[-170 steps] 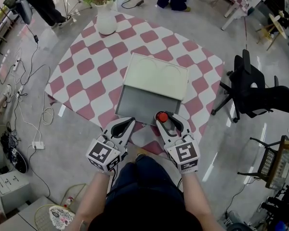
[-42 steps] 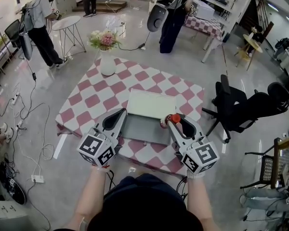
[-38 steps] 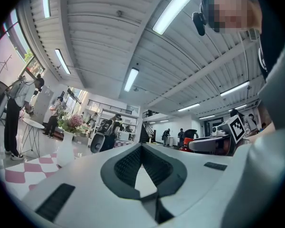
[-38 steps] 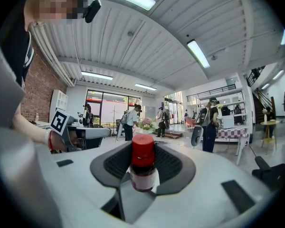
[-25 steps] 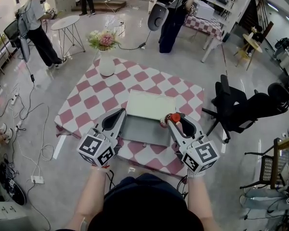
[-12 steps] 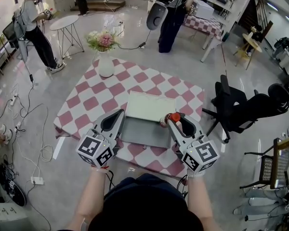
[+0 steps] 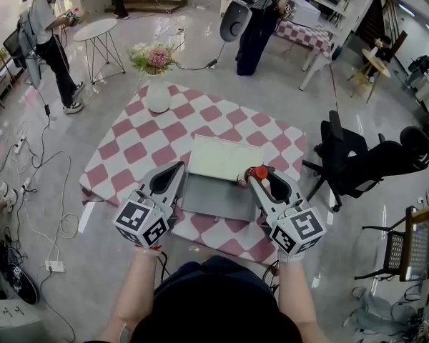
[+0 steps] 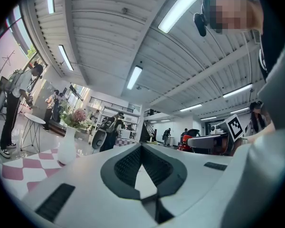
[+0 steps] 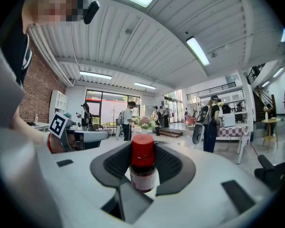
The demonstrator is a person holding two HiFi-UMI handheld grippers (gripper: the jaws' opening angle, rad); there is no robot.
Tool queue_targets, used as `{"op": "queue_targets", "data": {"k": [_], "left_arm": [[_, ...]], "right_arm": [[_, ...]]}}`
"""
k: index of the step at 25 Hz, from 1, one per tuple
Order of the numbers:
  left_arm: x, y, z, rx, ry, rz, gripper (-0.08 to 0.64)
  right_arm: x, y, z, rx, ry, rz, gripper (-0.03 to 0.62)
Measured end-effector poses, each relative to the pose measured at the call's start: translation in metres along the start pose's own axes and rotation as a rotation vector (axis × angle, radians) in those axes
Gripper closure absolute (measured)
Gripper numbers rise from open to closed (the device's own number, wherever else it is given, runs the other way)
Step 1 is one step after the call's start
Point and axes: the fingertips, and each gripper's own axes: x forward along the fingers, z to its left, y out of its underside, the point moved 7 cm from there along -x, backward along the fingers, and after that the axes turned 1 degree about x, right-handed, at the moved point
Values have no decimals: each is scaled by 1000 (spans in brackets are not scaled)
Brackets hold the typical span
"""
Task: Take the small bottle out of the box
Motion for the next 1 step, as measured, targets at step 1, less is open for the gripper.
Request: {"op": "queue_targets", "data": {"k": [1], "left_arm": [[1, 2, 1, 0, 1, 1, 552]], "right_arm": [[1, 1, -1, 1, 0, 2, 448]]}}
